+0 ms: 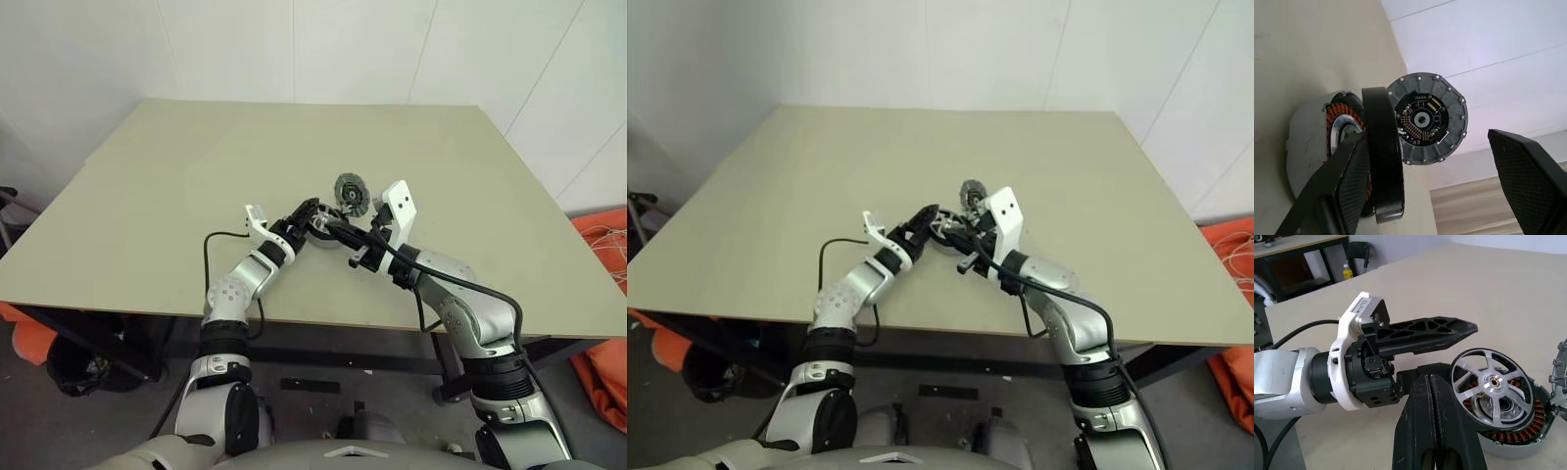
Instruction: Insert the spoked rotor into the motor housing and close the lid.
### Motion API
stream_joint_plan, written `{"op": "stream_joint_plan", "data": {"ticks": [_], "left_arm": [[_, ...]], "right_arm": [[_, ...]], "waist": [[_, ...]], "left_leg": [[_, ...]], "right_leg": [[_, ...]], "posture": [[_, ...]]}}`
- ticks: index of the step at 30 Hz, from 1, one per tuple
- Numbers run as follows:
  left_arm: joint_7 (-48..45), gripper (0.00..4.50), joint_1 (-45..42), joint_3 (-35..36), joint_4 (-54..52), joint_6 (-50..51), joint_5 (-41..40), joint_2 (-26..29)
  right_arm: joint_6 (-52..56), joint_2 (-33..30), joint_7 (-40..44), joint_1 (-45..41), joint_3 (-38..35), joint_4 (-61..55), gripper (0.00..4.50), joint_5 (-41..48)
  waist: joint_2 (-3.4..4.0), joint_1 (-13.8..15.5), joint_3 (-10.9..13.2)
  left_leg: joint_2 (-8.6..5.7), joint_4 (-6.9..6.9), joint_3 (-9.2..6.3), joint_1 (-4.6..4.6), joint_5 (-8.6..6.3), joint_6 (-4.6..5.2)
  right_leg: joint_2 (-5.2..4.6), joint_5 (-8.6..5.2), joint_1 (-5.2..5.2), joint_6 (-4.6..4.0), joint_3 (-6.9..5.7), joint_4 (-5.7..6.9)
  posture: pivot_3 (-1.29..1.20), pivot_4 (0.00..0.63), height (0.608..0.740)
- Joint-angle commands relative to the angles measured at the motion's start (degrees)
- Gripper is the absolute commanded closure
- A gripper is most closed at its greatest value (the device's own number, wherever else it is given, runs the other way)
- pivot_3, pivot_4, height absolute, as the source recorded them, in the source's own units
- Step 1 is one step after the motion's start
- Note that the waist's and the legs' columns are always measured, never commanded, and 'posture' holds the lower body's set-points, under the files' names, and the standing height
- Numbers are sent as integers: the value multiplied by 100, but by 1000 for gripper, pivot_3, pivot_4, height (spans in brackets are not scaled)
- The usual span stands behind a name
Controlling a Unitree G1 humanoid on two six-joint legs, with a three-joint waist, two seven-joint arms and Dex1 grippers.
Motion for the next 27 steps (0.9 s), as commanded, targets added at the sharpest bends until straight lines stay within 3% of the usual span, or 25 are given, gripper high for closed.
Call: {"op": "stream_joint_plan", "data": {"ticks": [1,16,23,27], "left_arm": [[108,575,11,-21,-345,96,-67,1],[490,575,139,-55,-484,-94,362,116],[205,575,578,-335,-1389,-668,864,445],[-77,1498,981,-674,-1859,-1285,1493,743]], "right_arm": [[-62,20,27,-181,-39,-101,4500,53],[-80,4,11,-152,-72,-78,4500,42],[-162,28,-23,-174,-56,117,4500,-44],[-262,67,-153,-239,-34,370,4500,-242]], "waist": [[-1,0,1],[0,-2,2],[-1,-24,3],[-1,-24,4]], "left_leg": [[0,0,0,0,0,0],[0,-1,0,-1,0,0],[0,-3,0,-2,0,0],[1,-7,1,-5,0,0]], "right_leg": [[0,0,0,0,0,0],[0,-1,-1,2,0,-3],[0,-1,-3,1,0,-4],[1,-1,-6,2,0,-5]], "posture": [[0,0,740],[0,0,740],[0,0,740],[0,0,740]]}}
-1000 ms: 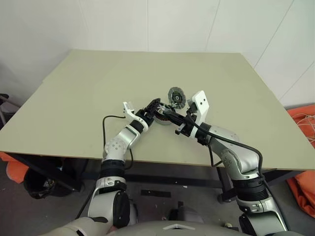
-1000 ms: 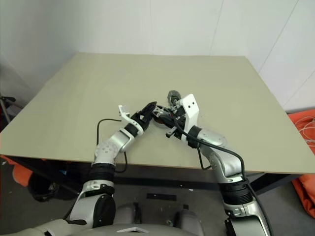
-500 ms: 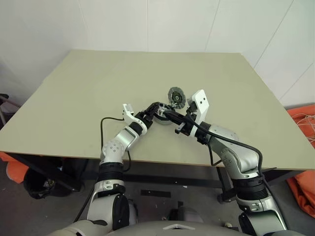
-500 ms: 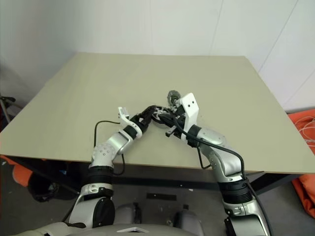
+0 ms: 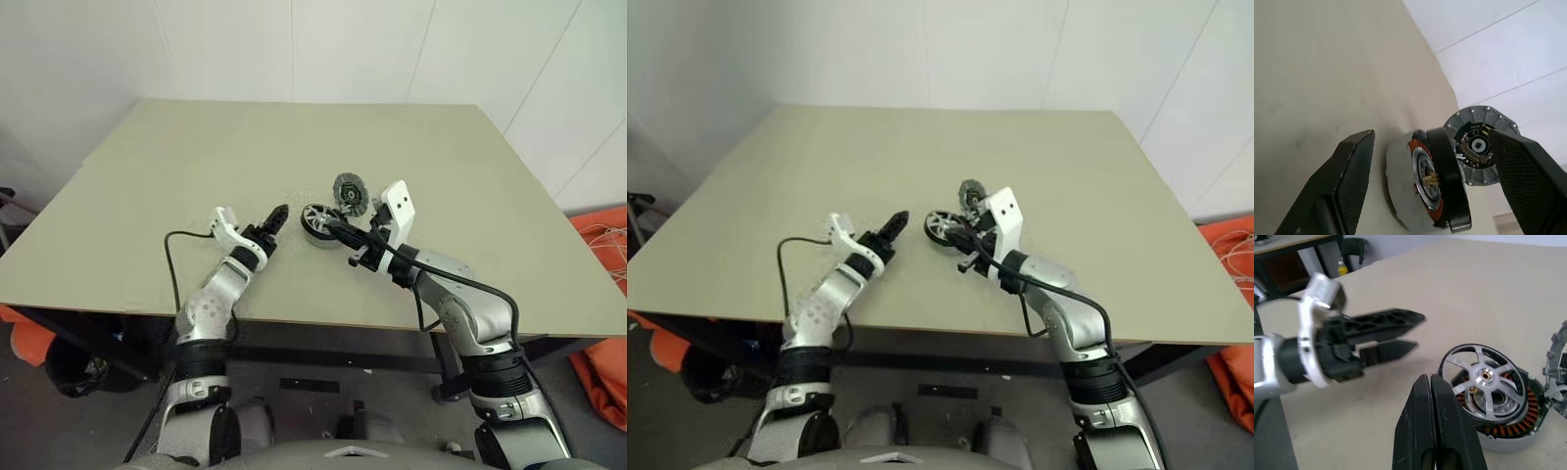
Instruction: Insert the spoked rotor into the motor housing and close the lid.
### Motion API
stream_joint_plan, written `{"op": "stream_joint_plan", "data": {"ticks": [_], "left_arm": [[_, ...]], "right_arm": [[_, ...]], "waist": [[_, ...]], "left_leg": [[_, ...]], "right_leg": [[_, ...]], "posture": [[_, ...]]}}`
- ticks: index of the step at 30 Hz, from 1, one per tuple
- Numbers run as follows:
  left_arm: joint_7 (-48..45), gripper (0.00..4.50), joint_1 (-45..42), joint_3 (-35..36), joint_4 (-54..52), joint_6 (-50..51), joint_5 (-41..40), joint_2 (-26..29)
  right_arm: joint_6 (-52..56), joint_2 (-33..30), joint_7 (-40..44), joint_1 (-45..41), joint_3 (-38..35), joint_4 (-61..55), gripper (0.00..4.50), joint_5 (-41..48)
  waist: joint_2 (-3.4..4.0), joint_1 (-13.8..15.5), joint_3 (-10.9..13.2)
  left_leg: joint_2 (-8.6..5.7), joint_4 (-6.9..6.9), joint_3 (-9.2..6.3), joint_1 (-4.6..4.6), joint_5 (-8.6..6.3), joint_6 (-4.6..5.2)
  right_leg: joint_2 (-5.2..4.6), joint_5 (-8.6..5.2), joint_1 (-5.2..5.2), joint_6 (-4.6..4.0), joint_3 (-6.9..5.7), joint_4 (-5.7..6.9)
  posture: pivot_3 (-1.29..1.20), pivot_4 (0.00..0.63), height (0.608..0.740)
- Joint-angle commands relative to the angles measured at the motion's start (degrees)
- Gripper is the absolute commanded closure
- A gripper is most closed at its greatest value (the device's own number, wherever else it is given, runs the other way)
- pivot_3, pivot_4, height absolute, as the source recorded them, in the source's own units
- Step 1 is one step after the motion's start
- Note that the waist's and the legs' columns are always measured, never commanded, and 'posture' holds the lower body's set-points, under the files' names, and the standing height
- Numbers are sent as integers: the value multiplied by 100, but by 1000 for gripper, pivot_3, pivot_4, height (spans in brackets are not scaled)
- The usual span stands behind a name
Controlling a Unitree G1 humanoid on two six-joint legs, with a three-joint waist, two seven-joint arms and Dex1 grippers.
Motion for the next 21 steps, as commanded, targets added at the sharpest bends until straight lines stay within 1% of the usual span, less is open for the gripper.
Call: {"op": "stream_joint_plan", "data": {"ticks": [1,5,7,9,12,14,17,21], "left_arm": [[-243,1786,224,-304,-542,-606,544,190],[-529,3114,600,-678,-832,-1011,1061,494],[-758,3774,838,-816,-995,-905,1042,651],[-891,4489,1012,-911,-1120,-826,1047,791],[-1261,4489,1245,-1134,-1334,-689,1075,1128],[-1488,4489,1360,-1203,-1471,-400,807,1255],[-1665,4489,1472,-1246,-1621,-65,540,1331],[-1740,4489,1547,-1339,-1733,135,436,1295]], "right_arm": [[-249,52,-163,-215,-2,206,4500,-229],[-456,157,-310,-385,99,610,4500,-524],[-495,256,-361,-493,158,766,4500,-619],[-524,323,-399,-584,228,907,4500,-727],[-591,461,-532,-746,308,1179,4500,-929],[-612,558,-591,-845,314,1289,4500,-998],[-598,712,-565,-969,316,1344,4500,-980],[-623,870,-405,-1103,399,1414,4500,-951]], "waist": [[0,-4,0],[1,-13,1],[2,-17,1],[3,-21,1],[4,-28,2],[4,-30,2],[6,-32,3],[6,-35,3]], "left_leg": [[0,0,0,1,0,0],[0,0,1,2,0,-1],[1,0,1,1,1,-2],[1,-1,4,1,1,-3],[3,-2,4,2,1,-3],[3,-3,5,3,2,-6],[1,-3,7,3,2,-6],[3,-4,8,6,3,-7]], "right_leg": [[0,0,1,0,0,0],[0,-4,0,9,0,1],[0,-8,-2,14,0,1],[0,0,-5,1,0,2],[1,0,-6,0,0,5],[1,0,-8,-1,0,6],[0,0,-7,-1,1,7],[1,0,-7,-2,2,9]], "posture": [[0,0,740],[0,0,740],[0,0,740],[0,0,740],[0,0,740],[0,0,740],[0,0,740],[0,0,740]]}}
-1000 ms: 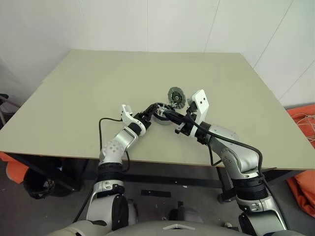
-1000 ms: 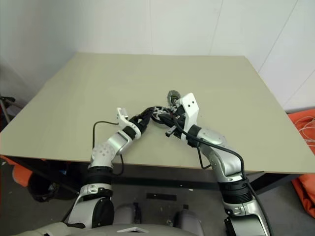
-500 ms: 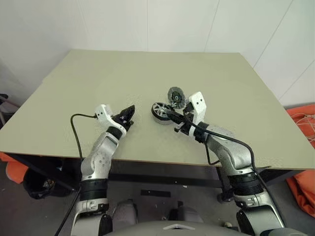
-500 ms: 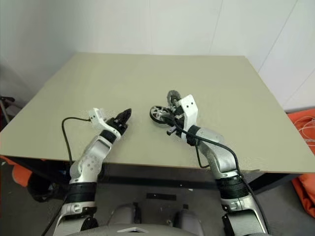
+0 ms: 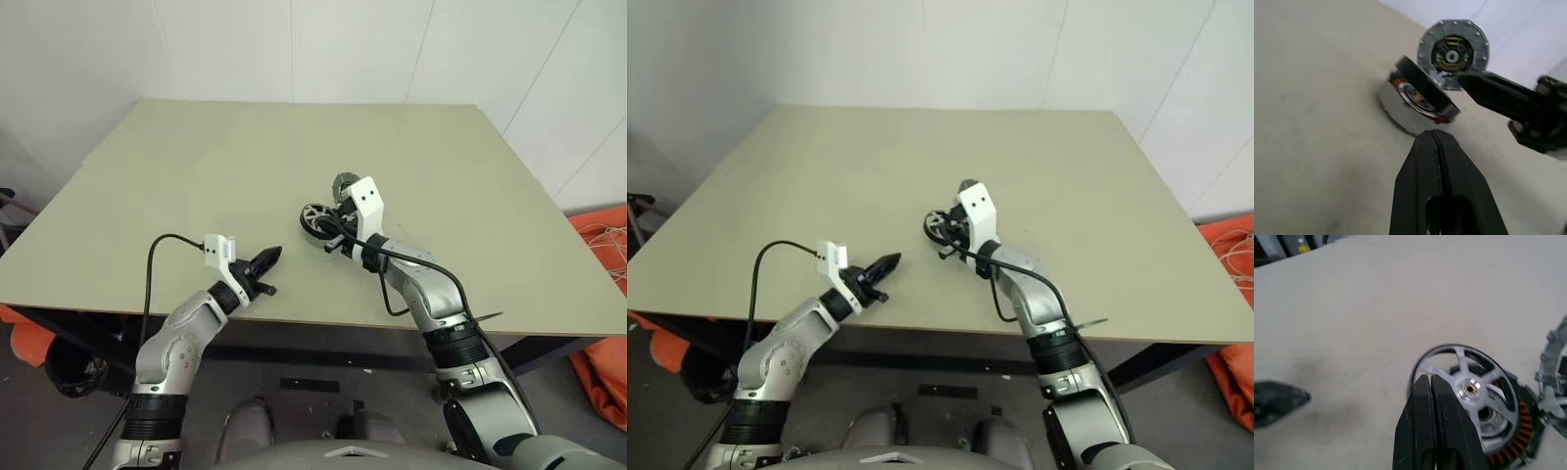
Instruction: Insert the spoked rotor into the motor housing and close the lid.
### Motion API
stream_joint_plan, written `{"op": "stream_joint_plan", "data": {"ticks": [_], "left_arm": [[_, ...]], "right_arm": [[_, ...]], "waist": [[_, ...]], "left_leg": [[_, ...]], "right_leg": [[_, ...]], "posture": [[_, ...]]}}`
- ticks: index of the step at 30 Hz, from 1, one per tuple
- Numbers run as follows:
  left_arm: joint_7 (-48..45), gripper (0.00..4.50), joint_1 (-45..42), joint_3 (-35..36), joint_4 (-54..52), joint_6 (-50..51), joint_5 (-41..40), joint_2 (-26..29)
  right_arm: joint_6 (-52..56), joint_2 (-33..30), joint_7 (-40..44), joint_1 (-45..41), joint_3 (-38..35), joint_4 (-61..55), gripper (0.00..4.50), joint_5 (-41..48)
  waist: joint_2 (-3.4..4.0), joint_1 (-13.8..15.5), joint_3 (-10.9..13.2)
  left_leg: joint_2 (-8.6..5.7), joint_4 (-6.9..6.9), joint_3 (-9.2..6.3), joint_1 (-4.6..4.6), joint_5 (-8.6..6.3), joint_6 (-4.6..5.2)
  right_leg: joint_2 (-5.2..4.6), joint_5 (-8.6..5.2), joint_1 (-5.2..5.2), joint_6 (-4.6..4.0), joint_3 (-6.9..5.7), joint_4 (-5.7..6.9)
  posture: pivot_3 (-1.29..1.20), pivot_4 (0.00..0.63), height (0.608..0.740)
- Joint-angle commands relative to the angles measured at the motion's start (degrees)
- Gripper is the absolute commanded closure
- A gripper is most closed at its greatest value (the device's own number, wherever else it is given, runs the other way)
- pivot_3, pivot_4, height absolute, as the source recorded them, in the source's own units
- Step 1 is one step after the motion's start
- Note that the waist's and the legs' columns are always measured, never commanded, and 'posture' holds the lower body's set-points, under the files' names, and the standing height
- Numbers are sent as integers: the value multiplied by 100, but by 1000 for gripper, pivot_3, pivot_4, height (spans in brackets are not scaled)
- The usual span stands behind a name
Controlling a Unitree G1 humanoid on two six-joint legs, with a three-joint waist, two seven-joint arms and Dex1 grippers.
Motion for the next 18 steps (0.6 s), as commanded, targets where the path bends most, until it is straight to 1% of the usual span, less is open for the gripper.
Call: {"op": "stream_joint_plan", "data": {"ticks": [1,10,18], "left_arm": [[-98,4489,-21,-66,-319,142,-191,-26],[-140,4489,-1,-89,-300,264,-261,-56],[-132,4489,27,-124,-348,298,-285,-60]], "right_arm": [[-150,120,148,-234,61,-41,4500,52],[-69,266,600,-307,311,107,4500,45],[-305,425,426,-546,269,770,4500,-185]], "waist": [[0,-1,0],[0,-3,0],[0,-6,0]], "left_leg": [[0,0,0,0,0,0],[0,0,0,1,1,-1],[0,0,0,3,3,-5]], "right_leg": [[0,0,0,0,0,0],[0,0,2,0,0,0],[0,0,2,0,0,2]], "posture": [[0,0,740],[0,0,740],[0,0,740]]}}
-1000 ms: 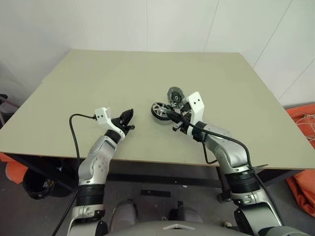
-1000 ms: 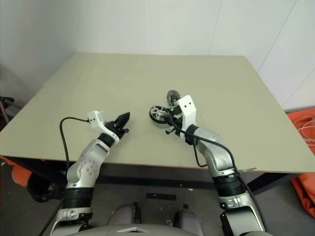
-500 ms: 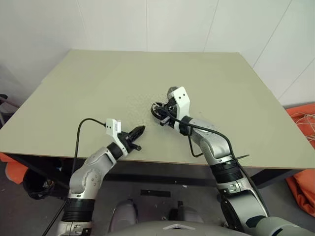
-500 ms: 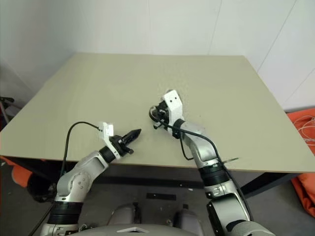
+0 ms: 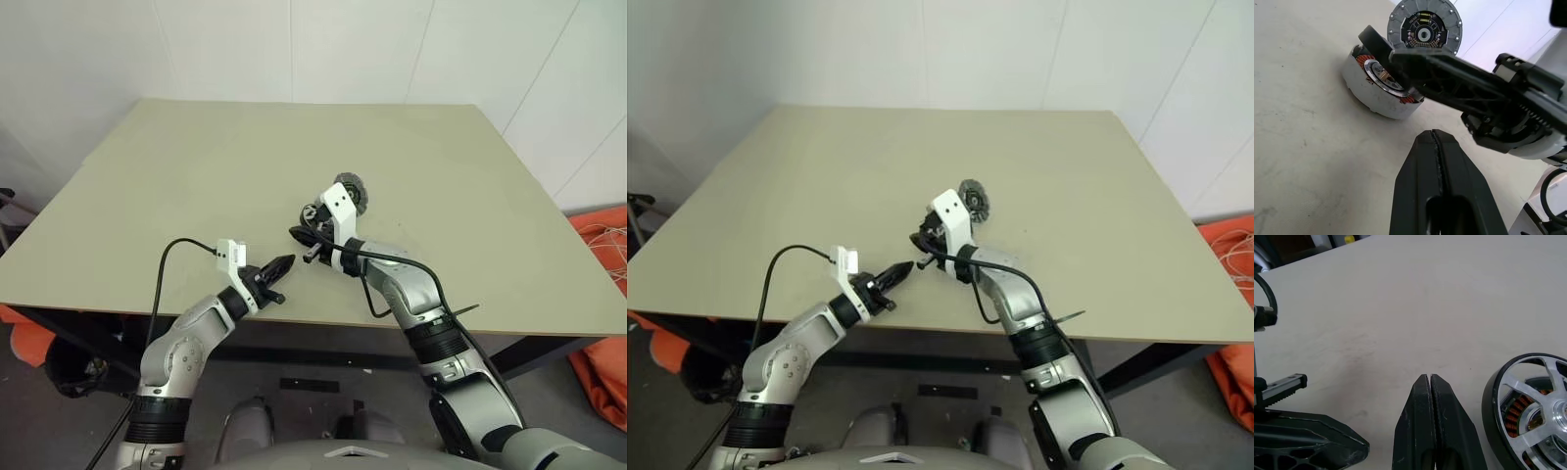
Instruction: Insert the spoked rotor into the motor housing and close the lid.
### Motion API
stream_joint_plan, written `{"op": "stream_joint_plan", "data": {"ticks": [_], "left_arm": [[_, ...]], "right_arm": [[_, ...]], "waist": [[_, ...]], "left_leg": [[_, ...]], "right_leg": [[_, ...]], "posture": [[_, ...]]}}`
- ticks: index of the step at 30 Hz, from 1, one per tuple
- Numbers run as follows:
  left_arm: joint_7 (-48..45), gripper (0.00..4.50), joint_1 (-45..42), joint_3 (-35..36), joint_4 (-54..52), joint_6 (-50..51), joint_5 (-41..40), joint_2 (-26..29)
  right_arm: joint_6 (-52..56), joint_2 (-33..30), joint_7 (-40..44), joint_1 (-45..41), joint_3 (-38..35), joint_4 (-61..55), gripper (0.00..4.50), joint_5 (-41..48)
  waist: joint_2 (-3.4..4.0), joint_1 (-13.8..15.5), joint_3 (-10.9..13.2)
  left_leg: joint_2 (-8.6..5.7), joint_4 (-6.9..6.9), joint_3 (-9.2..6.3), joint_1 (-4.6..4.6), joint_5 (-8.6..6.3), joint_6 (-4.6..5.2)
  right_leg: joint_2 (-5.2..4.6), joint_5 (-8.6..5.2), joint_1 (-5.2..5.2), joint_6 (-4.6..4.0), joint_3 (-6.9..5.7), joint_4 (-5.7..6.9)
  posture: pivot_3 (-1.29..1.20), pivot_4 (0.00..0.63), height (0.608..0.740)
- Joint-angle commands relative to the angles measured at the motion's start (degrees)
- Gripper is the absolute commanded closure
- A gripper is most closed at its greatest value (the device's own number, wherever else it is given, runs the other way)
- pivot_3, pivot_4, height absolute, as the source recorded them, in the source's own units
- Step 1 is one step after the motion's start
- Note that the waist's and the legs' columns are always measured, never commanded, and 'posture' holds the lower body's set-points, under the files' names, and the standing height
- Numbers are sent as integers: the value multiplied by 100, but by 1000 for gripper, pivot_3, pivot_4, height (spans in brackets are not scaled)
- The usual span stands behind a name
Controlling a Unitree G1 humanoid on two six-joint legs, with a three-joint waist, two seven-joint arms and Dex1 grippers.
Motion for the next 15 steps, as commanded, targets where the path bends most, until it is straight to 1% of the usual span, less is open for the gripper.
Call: {"op": "stream_joint_plan", "data": {"ticks": [1,7,15], "left_arm": [[-65,4489,-9,-29,-293,-22,-70,-12],[-69,4489,26,-55,-335,-22,-60,-20],[-79,4489,-6,-63,-325,-20,-75,-22]], "right_arm": [[-251,73,-131,-298,-97,175,4500,-86],[-438,122,-327,-454,-185,530,4500,-203],[-458,106,-360,-475,-200,568,4500,-223]], "waist": [[0,-1,0],[0,-1,0],[0,-3,0]], "left_leg": [[0,0,0,0,0,0],[-1,0,0,-1,1,-1],[0,0,0,1,1,-2]], "right_leg": [[0,0,0,0,0,0],[0,0,0,-1,0,0],[0,0,1,-1,0,1]], "posture": [[0,0,740],[0,0,740],[0,0,740]]}}
